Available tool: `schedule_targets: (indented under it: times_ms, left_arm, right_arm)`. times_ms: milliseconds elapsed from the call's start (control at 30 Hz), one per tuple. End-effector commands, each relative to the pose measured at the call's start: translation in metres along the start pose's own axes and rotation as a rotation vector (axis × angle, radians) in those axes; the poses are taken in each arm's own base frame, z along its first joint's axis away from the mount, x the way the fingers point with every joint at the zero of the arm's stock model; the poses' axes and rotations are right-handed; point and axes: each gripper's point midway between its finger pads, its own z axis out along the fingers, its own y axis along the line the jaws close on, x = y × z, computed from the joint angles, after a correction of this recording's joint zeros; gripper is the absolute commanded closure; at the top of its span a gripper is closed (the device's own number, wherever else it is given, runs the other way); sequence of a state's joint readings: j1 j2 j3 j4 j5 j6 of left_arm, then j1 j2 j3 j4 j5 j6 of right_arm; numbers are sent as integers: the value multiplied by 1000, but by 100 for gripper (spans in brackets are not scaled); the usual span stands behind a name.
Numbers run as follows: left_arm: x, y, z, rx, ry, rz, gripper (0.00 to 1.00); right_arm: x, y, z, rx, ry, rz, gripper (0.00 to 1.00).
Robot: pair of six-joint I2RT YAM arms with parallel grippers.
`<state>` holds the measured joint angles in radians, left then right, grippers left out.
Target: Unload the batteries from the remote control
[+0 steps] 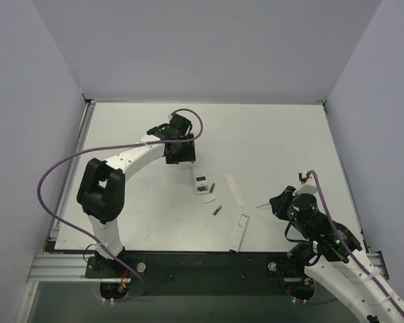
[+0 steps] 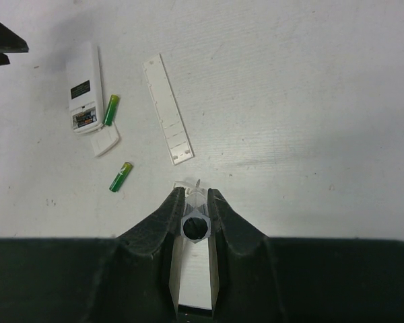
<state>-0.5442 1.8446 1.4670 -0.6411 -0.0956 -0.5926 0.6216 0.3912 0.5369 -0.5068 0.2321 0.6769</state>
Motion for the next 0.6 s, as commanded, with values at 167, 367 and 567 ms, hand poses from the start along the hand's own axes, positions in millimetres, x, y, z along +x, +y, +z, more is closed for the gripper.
schedule_targets:
  times_ms: [167, 367, 567]
  left_arm:
    - [13, -35, 21, 26, 59, 113, 28]
    - [20, -47, 35, 3, 72, 142, 20]
    - [35, -39, 47, -72, 112, 184, 17]
  right_arm:
    - [-4, 2, -2, -18, -18, -21, 100]
    - [-2, 0, -1, -20, -20, -28, 100]
    - [-4, 1, -3, -31, -28, -41, 100]
